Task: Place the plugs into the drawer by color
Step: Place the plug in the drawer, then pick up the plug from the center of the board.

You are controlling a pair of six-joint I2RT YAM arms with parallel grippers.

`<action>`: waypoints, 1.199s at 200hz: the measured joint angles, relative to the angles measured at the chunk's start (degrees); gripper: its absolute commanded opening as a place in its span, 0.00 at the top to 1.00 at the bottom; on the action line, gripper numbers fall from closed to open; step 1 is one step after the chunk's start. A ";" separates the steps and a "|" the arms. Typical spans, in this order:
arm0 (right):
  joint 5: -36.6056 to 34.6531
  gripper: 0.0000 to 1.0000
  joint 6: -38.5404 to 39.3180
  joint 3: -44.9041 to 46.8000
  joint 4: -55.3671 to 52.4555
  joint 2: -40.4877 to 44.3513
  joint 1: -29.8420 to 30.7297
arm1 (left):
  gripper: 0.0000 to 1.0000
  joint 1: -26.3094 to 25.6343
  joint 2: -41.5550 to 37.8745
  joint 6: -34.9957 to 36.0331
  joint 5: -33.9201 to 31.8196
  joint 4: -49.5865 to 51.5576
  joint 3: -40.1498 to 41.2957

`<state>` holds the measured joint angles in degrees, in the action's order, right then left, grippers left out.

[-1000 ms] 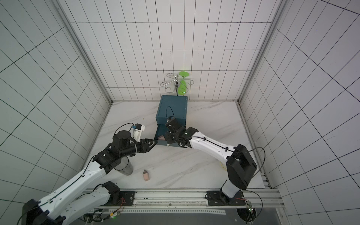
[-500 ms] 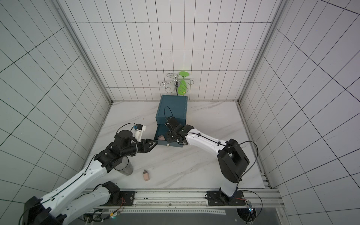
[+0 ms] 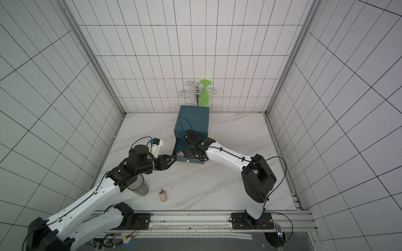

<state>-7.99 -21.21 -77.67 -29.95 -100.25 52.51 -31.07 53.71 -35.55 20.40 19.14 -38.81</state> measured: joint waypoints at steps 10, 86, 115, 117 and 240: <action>-0.02 0.38 0.00 0.00 -0.07 0.17 0.00 | 0.50 0.00 0.04 0.00 0.00 0.02 -0.07; -0.79 0.37 -0.04 2.56 -2.36 14.05 1.01 | 0.47 -10.54 1.44 -0.15 -11.13 12.26 -7.69; 1.49 0.36 -0.68 8.68 -1.99 26.23 1.60 | 0.47 -18.16 1.42 -3.67 -18.97 20.17 -8.59; 1.68 0.36 -0.72 9.11 -2.14 26.97 1.60 | 0.47 -18.67 1.44 -4.15 -19.63 20.98 -8.55; 2.78 0.29 -0.96 32.11 -5.66 51.12 1.46 | 0.53 -36.83 15.50 -26.64 -36.46 42.99 -5.68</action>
<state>-5.21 -22.17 -45.56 -35.62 -49.12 53.98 -67.90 69.21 -62.19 -16.05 62.13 -44.49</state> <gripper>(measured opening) 0.711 0.476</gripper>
